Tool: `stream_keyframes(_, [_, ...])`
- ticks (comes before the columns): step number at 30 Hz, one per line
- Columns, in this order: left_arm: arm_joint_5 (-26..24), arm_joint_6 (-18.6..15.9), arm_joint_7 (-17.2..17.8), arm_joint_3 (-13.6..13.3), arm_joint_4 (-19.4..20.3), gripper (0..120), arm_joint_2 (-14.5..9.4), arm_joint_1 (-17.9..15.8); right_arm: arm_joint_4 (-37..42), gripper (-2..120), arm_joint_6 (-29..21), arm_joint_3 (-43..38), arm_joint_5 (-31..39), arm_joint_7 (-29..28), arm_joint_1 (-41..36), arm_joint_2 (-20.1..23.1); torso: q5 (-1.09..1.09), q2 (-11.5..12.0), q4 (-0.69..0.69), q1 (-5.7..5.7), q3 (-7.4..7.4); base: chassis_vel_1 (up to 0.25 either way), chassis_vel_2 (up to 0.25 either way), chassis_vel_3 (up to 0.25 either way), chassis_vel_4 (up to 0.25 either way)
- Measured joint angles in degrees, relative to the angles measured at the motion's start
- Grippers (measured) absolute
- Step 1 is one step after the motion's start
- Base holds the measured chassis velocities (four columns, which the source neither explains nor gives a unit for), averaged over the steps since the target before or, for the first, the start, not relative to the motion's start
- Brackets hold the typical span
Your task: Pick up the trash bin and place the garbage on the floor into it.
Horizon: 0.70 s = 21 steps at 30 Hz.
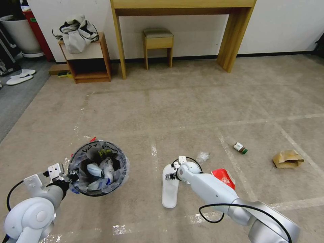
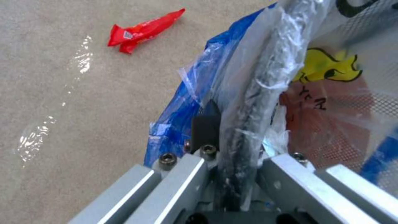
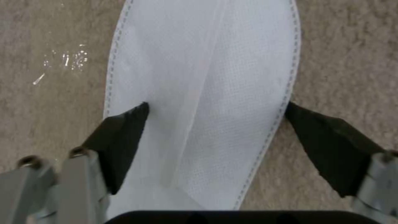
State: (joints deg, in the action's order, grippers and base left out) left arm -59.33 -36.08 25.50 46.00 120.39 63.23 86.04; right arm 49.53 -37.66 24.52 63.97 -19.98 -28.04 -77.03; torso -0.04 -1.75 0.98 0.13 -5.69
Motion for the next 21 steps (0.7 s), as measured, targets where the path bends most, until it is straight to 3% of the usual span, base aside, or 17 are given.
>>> stream_keyframes(8, [0.0,0.1,-0.5,0.1,-0.7,0,-0.3,-0.2,-0.1,67,0.2,0.1,0.0,-0.2,0.0,-0.1,-0.02,0.0,0.02,0.00,0.01,0.000,0.000,0.000,0.000])
stream_keyframes(10, [0.0,0.2,-0.7,0.2,-1.0,0,-0.3,-0.2,-0.9,57,0.6,0.2,-0.1,-0.1,0.0,-0.6,-0.04,0.0,0.03,-0.01,0.02,0.000,0.000,0.000,0.000])
stream_keyframes(21, [0.0,0.3,-0.8,-0.2,-1.2,0,-0.2,-0.4,-1.2,35,1.1,0.3,-0.2,0.1,-0.2,-0.9,0.03,0.0,-0.01,0.00,-0.02,0.000,0.000,0.000,0.000])
